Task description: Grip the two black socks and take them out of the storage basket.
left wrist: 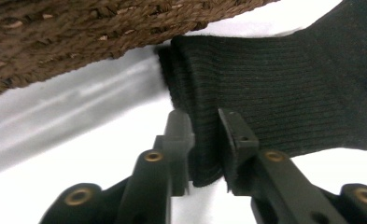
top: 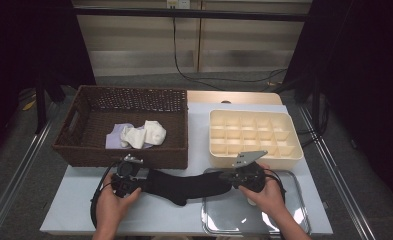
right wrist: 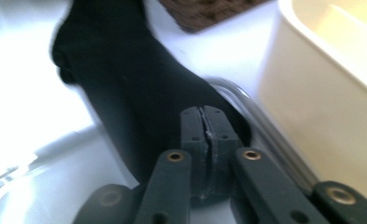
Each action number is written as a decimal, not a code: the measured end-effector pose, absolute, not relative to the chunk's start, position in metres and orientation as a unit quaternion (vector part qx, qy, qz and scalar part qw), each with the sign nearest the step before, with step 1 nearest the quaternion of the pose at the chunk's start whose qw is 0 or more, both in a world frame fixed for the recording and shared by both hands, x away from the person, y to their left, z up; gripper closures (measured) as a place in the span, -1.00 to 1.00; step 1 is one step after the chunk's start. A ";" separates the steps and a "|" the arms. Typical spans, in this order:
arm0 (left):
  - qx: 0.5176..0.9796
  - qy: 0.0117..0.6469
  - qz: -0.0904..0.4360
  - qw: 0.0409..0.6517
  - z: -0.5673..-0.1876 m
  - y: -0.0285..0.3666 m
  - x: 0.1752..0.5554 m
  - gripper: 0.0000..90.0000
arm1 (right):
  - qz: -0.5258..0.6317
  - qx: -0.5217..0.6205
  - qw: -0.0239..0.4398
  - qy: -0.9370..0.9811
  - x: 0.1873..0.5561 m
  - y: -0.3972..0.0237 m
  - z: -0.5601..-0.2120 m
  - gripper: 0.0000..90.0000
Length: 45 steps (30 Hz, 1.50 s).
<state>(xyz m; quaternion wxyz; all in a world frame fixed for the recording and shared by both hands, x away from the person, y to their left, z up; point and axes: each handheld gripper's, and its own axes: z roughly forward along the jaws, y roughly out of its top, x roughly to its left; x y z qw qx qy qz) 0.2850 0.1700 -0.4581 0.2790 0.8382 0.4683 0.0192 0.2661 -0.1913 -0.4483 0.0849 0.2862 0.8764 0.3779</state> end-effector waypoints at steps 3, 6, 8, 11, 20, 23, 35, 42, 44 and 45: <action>0.838 0.471 0.010 0.277 -0.456 0.170 0.287 0.76 | 0.387 0.270 0.071 0.879 0.267 -0.175 -0.448 0.99; 0.836 0.471 -0.005 0.281 -0.453 0.173 0.289 0.78 | 0.391 0.255 0.062 0.882 0.269 -0.158 -0.449 1.00; 0.838 0.468 -0.011 0.282 -0.452 0.174 0.289 0.78 | 0.392 0.246 0.055 0.885 0.270 -0.145 -0.450 1.00; 0.838 0.466 -0.018 0.283 -0.447 0.175 0.290 0.78 | 0.393 0.231 0.049 0.889 0.272 -0.129 -0.450 1.00; 0.833 0.459 -0.046 0.305 -0.432 0.179 0.291 0.78 | 0.396 0.220 0.017 0.891 0.274 -0.094 -0.464 1.00; 0.832 0.454 -0.050 0.314 -0.423 0.181 0.293 0.79 | 0.382 0.216 0.018 0.898 0.272 -0.090 -0.472 1.00; 0.842 0.437 -0.045 0.315 -0.388 0.175 0.297 0.79 | 0.386 0.210 0.018 0.898 0.272 -0.068 -0.475 0.98; 0.853 0.414 -0.053 0.313 -0.383 0.154 0.297 0.79 | 0.397 0.226 0.030 0.889 0.271 -0.097 -0.461 0.97; 0.858 0.409 -0.049 0.308 -0.382 0.146 0.296 0.79 | 0.397 0.230 0.037 0.888 0.270 -0.109 -0.455 0.97; 0.862 0.404 -0.044 0.303 -0.381 0.142 0.296 0.79 | 0.397 0.231 0.041 0.887 0.270 -0.112 -0.453 0.97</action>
